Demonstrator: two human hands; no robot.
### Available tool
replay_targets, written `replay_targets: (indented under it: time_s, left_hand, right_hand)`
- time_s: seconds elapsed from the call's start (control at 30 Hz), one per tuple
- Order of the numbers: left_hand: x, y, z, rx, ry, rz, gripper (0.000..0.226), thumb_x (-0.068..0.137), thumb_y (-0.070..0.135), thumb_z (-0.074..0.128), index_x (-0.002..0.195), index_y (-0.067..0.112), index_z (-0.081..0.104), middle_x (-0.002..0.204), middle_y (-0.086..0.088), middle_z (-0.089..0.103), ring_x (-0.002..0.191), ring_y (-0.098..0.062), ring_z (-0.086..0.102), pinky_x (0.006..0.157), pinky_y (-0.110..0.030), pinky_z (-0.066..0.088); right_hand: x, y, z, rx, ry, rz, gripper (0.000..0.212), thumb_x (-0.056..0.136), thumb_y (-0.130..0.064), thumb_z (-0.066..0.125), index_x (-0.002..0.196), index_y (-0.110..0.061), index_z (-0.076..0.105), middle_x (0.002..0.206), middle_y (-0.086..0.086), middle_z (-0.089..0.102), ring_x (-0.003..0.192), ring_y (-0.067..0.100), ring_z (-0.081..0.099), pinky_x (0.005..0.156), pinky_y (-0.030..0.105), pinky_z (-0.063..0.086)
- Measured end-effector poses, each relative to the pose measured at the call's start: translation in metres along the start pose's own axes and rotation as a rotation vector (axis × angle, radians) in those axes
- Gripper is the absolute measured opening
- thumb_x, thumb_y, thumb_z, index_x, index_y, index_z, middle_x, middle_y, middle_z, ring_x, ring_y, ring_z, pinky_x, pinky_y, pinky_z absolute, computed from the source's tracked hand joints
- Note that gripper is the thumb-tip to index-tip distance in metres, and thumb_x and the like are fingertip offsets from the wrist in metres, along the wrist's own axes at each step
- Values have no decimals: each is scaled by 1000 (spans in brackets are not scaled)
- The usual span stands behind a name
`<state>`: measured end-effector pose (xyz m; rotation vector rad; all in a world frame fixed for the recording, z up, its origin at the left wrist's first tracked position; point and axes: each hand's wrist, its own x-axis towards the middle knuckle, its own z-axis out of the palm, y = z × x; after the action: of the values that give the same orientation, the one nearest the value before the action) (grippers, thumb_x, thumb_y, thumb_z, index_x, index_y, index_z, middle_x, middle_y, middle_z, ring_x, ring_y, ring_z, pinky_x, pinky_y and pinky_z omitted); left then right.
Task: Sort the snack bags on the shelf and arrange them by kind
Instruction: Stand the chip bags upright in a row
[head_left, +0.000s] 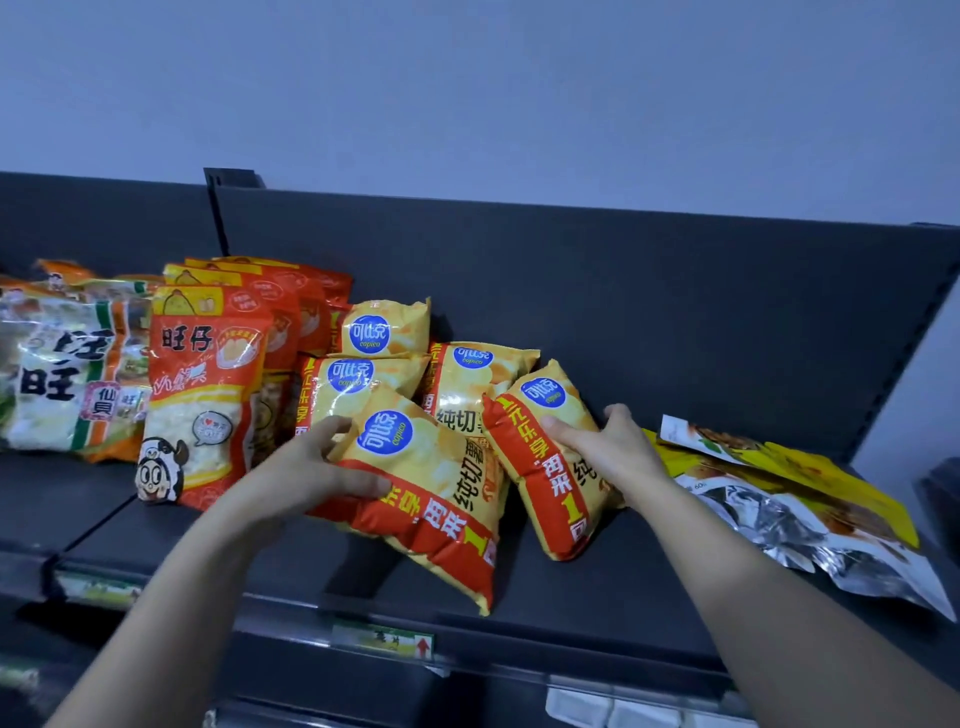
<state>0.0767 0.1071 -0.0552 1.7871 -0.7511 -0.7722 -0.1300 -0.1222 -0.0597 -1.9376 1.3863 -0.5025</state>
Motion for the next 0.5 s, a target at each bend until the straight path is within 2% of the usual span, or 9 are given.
replay_targets:
  time_s: [0.07,0.1,0.13,0.17,0.23,0.3,0.37,0.43,0.5]
  left_hand:
    - [2,9,-11,20,-15,14,119,14,36,92,126,31,51,122,-6,60,100,-26,65,74,-35,55]
    - [6,12,-16,27,-26,23,119,17,33,93,128,31,52,121,-6,62,100,-26,65,71,-34,55]
    - [9,15,-22,41,-34,29,113,26,28,95,130,31,52,119,-6,64,100,-27,65,70,-35,55]
    - [11,18,-27,55,-39,38,104,39,19,95,133,30,53,118,-6,65,100,-29,65,71,-37,55]
    - [15,22,-35,75,-48,76,88,56,4,89,133,28,54,115,-8,66,101,-30,65,77,-44,56]
    - [17,25,-42,95,-27,120,76,64,-4,83,129,25,56,113,-11,67,99,-30,65,77,-44,56]
    - [16,27,-53,73,-16,166,62,66,-9,79,118,17,57,108,-13,68,92,-29,67,68,-37,57]
    - [14,25,-66,63,-42,209,66,51,6,91,107,11,57,99,-10,71,88,-30,69,61,-33,57]
    - [14,23,-77,85,-68,256,70,41,17,95,102,11,63,95,-7,74,90,-30,70,63,-34,59]
  right_hand:
    - [3,-2,2,0,-102,47,114,41,-90,67,128,-16,52,128,1,60,121,27,55,101,48,44]
    - [5,-1,4,50,-167,57,111,32,-89,70,118,-19,62,120,-1,67,114,26,61,98,48,47]
    - [6,-1,4,120,-225,55,98,32,-83,77,107,-20,69,106,0,73,104,25,66,95,46,51]
    - [3,-1,3,184,-279,40,81,41,-74,83,100,-19,71,95,1,76,96,24,70,92,46,53]
    - [-3,-2,3,267,-362,-5,57,60,-54,85,100,-16,71,87,4,77,88,23,73,91,46,55]
    - [-11,-5,3,308,-406,-47,52,65,-46,85,104,-16,68,87,4,77,86,22,74,88,44,56]
    - [-17,-9,9,363,-373,-76,57,62,-46,87,105,-17,64,89,2,77,84,20,73,83,41,58]
    - [-18,-14,18,461,-262,-88,61,60,-47,88,105,-18,60,94,-1,75,86,18,72,81,39,58]
    - [-17,-21,30,578,-117,-99,62,60,-47,88,105,-18,56,100,-2,71,90,17,69,81,40,57]
